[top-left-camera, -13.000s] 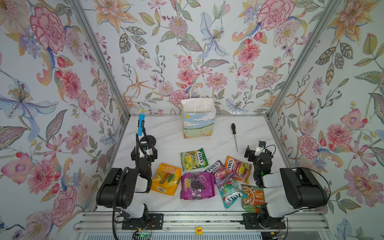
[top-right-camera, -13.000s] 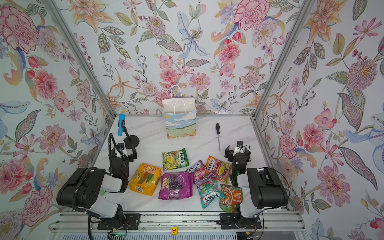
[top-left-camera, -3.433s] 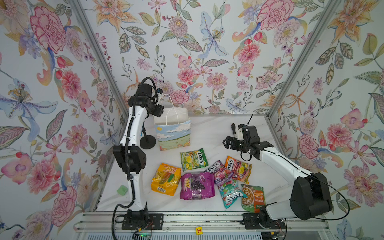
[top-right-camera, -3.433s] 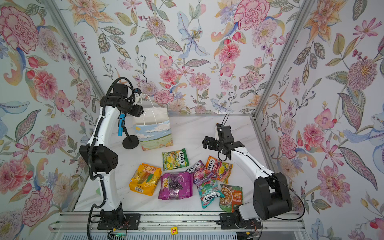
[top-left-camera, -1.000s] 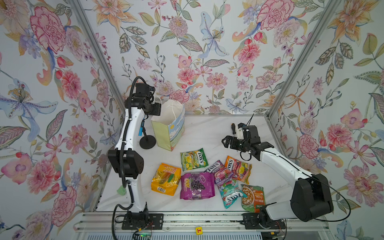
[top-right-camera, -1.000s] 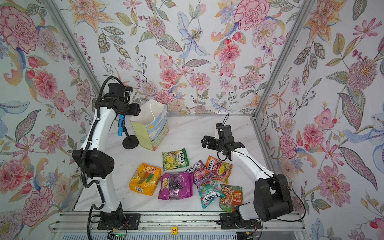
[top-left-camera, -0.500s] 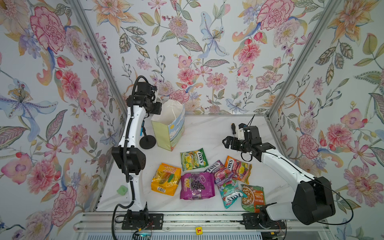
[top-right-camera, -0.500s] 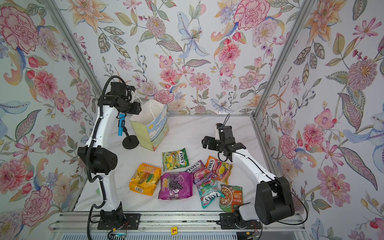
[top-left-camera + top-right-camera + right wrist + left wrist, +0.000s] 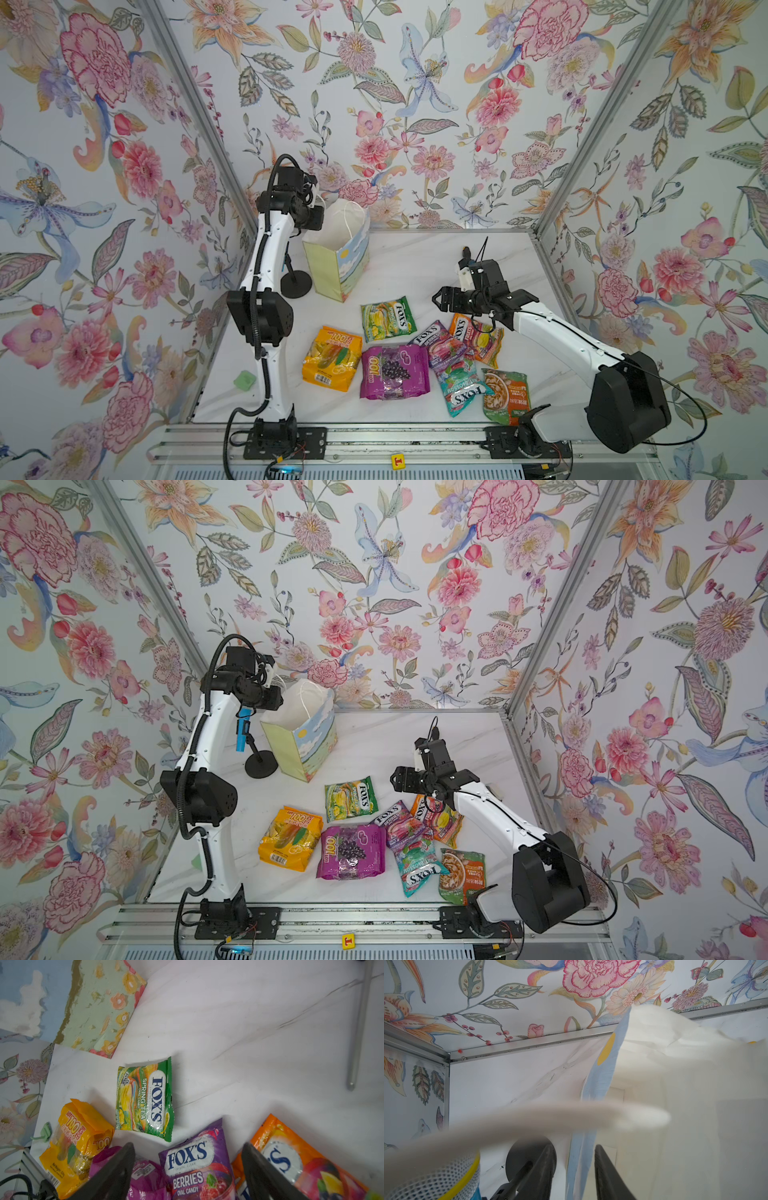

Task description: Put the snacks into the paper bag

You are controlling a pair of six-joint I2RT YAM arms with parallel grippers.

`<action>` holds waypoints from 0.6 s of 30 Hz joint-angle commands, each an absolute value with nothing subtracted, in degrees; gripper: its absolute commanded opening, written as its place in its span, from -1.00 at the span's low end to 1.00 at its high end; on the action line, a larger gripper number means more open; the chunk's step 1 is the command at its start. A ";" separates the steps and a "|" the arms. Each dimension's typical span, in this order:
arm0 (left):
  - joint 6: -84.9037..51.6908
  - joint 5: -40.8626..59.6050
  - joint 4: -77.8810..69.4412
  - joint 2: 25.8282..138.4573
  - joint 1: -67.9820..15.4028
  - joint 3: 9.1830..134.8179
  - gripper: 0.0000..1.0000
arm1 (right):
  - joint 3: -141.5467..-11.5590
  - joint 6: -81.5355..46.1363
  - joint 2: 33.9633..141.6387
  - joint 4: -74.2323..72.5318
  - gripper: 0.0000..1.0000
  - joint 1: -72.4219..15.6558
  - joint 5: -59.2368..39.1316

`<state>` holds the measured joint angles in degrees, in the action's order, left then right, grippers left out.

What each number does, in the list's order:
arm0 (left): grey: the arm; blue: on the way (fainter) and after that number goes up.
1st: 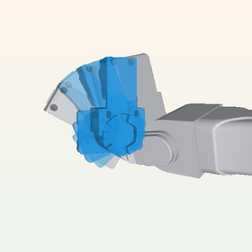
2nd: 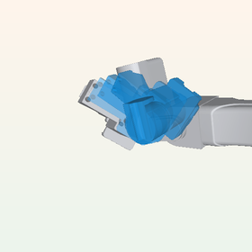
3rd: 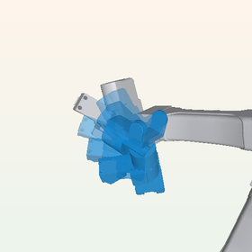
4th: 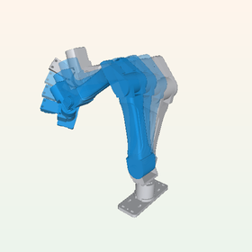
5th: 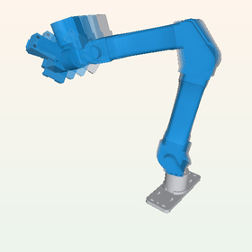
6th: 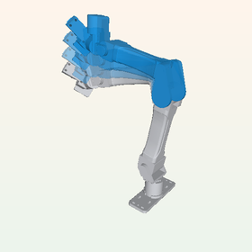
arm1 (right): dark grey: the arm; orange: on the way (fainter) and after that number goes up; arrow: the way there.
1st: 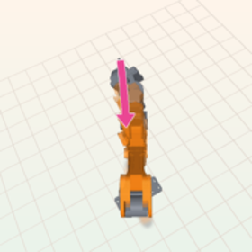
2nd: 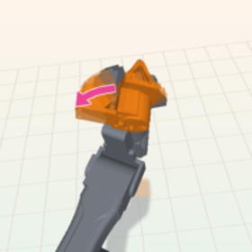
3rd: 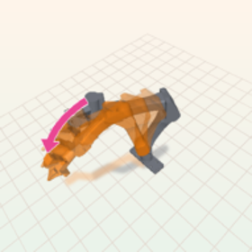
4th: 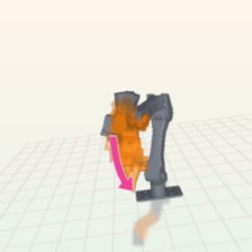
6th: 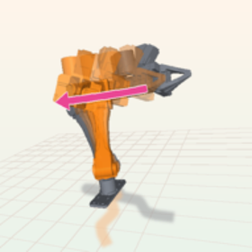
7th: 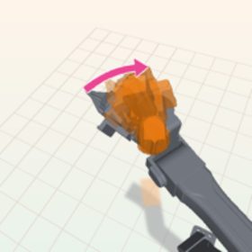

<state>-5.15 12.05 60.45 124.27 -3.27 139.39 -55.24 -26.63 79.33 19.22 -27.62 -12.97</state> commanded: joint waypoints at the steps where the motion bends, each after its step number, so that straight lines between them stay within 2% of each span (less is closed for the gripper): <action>1: -5.14 13.93 60.85 124.81 -2.66 139.75 -0.45 | -52.94 -30.77 75.61 21.88 0.40 -31.20 -13.83; 8: -5.32 14.50 60.97 124.94 -2.49 139.08 -0.70 | -47.86 -39.95 70.87 21.63 0.15 -39.88 -14.38; 12: -5.96 16.49 60.57 124.66 -2.29 138.00 -0.75 | -43.66 -44.49 68.47 21.31 0.00 -42.11 -14.89; 14: -6.23 17.98 60.06 124.41 -2.30 136.74 -0.78 | -41.39 -46.36 67.35 20.35 -0.15 -42.84 -15.71; 18: -6.63 18.21 58.66 122.96 -2.28 132.15 -0.80 | -37.24 -50.33 65.32 19.16 -0.22 -44.87 -15.64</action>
